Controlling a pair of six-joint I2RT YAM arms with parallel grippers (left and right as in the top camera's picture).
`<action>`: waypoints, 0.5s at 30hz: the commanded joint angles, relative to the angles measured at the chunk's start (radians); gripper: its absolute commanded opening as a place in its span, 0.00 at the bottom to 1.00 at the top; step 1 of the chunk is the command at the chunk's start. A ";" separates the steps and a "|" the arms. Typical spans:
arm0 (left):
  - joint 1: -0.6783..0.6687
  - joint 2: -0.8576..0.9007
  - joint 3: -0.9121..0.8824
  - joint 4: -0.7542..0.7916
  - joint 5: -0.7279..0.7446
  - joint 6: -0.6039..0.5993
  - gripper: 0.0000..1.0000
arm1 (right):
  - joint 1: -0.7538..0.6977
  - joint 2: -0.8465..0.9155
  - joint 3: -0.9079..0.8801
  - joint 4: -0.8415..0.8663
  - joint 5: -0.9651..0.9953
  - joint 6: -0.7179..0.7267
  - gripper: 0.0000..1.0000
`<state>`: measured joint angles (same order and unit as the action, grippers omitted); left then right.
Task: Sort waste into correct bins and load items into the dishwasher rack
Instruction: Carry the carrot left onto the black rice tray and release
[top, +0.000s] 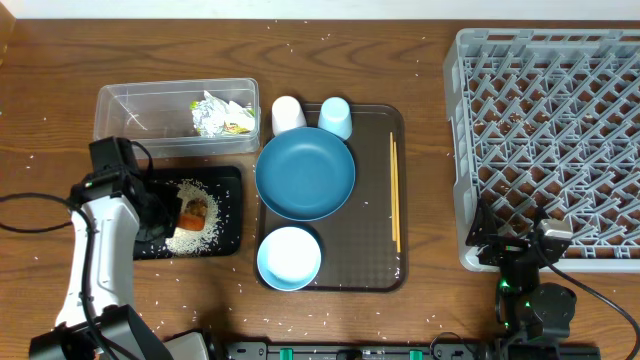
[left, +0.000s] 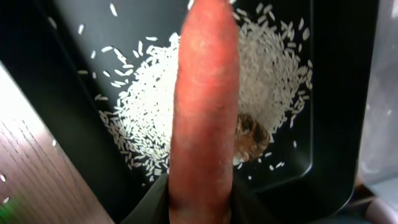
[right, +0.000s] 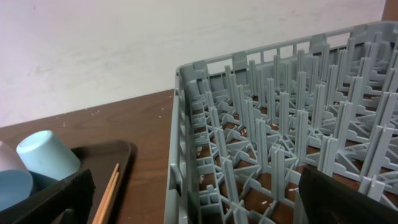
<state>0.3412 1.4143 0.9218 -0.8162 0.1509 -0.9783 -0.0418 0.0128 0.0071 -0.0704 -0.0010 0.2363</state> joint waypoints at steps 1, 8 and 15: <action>0.018 0.005 0.002 -0.002 -0.013 -0.021 0.36 | -0.017 -0.002 -0.002 -0.004 0.003 -0.006 0.99; 0.018 0.005 0.002 -0.006 -0.012 -0.002 0.37 | -0.017 -0.002 -0.002 -0.004 0.003 -0.006 0.99; 0.018 -0.006 0.002 -0.016 0.054 0.107 0.37 | -0.017 -0.002 -0.002 -0.004 0.003 -0.006 0.99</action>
<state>0.3534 1.4143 0.9218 -0.8288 0.1627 -0.9527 -0.0418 0.0128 0.0071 -0.0704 -0.0010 0.2363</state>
